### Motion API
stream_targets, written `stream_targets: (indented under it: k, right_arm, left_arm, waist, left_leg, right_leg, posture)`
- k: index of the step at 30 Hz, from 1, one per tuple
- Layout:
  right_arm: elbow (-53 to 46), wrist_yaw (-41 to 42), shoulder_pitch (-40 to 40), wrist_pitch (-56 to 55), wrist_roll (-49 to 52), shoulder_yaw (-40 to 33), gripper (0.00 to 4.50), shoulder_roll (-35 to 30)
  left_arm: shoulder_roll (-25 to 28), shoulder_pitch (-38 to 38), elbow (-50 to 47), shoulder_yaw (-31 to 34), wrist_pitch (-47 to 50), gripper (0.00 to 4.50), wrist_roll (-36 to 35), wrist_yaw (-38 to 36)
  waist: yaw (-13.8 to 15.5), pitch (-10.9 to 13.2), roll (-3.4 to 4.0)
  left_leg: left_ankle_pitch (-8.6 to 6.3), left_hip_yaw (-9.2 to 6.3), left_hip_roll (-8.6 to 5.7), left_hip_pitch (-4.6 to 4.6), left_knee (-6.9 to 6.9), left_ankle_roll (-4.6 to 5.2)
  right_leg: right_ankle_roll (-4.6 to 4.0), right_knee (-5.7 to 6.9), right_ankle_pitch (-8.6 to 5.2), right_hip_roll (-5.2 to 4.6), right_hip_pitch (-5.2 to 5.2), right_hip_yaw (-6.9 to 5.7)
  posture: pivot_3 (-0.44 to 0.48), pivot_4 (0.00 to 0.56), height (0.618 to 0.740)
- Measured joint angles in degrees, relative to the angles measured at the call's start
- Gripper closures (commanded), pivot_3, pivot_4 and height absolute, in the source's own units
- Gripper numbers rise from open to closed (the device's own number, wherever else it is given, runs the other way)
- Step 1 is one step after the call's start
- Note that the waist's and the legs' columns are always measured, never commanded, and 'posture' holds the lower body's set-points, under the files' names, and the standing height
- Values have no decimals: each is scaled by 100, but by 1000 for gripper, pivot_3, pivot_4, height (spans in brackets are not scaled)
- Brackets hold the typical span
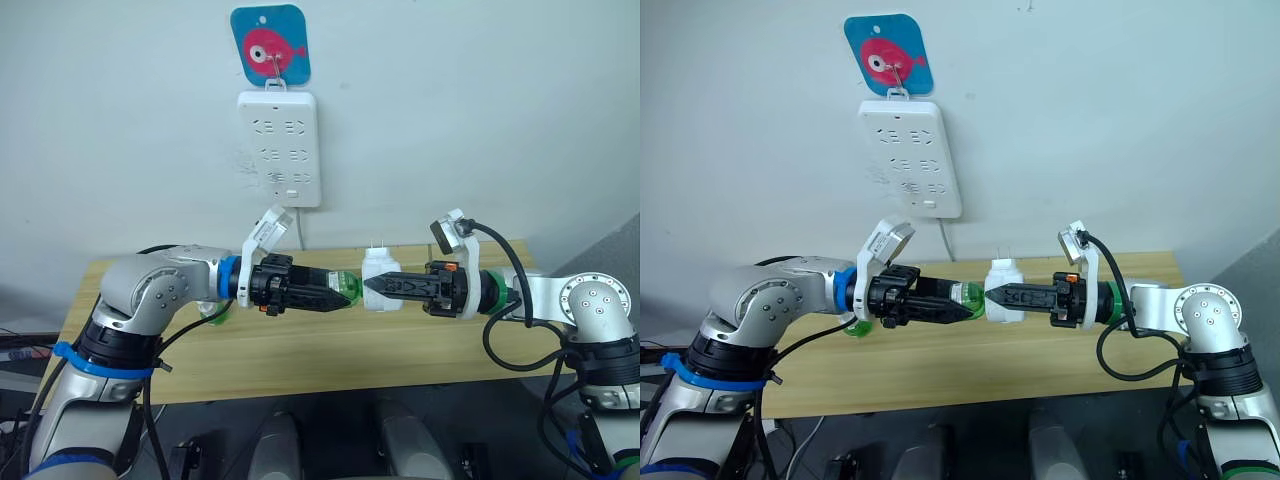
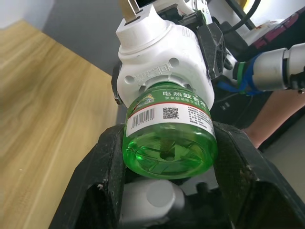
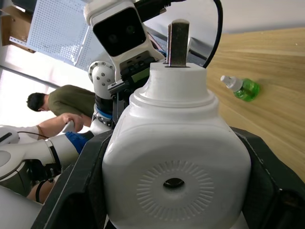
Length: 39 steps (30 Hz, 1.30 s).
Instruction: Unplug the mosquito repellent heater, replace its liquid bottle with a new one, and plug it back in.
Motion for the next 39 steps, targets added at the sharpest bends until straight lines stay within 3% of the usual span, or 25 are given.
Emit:
stream_targets:
  k: [5, 9, 12, 17, 20, 31, 34, 39]
  right_arm:
    - [56, -77, 25, 81, -2, -19, 1496, -84]
    - [57, -76, 26, 98, 9, -26, 1496, -85]
    - [57, -77, 24, 100, 8, -25, 1496, -82]
    - [56, -73, 24, 112, 9, -26, 1496, -81]
    - [56, -68, 24, 132, 7, -26, 1496, -82]
    - [57, -64, 24, 145, 3, -26, 1496, -83]
    - [57, -72, 23, 144, 5, -26, 1496, -83]
    - [57, -109, 24, 123, 13, -55, 1496, -83]
  left_arm:
    - [196, 260, -26, 276, -433, 0, 402, 50]
    - [733, 897, -319, 192, -964, 0, 888, -405]
    - [749, 1293, -403, 35, -2051, 0, 1650, -553]
    - [-242, 1479, -315, 47, -4752, 0, 2881, -179]
    - [-509, 1498, -334, 55, -5707, 0, 3094, -201]
    - [-820, 1550, 16, -124, -6960, 0, 3365, -391]
    - [-888, 1461, 149, -178, -7064, 559, 3395, -435]
    - [-934, 1384, 272, -185, -7132, 2115, 3399, -422]
  waist:
    - [-6, 0, 0]
    - [-11, 3, 4]
    - [20, 3, 3]
    - [135, 5, -2]
    - [151, 5, -2]
    - [132, 5, -2]
    - [117, 5, -1]
    - [102, 5, -2]
  left_leg:
    - [0, 4, 0, 2, 0, 0]
    - [-1, 7, 0, 1, -8, 0]
    - [0, 8, -1, -1, -6, 0]
    - [0, 17, -5, -6, 7, 0]
    - [0, 19, -4, -5, 5, 0]
    - [0, 18, -4, -4, 7, 1]
    - [0, 17, -4, -3, 6, 1]
    - [0, 16, -4, -3, 5, 1]
  right_leg:
    - [0, 0, 0, 0, 0, 5]
    - [-1, -2, 0, 0, -4, 7]
    - [-1, -4, 0, -3, -4, 7]
    - [3, -13, 4, -9, -1, 13]
    - [3, -12, 4, -9, -1, 14]
    - [3, -5, 5, -7, -1, 12]
    - [3, -4, 4, -6, -1, 12]
    - [3, -4, 5, -6, -1, 12]
  posture:
    - [-88, 206, 725]
    - [-86, 205, 725]
    - [-85, 206, 725]
    - [-84, 206, 725]
    - [-85, 204, 725]
    - [-94, 205, 725]
    - [-96, 206, 725]
    - [-94, 205, 725]
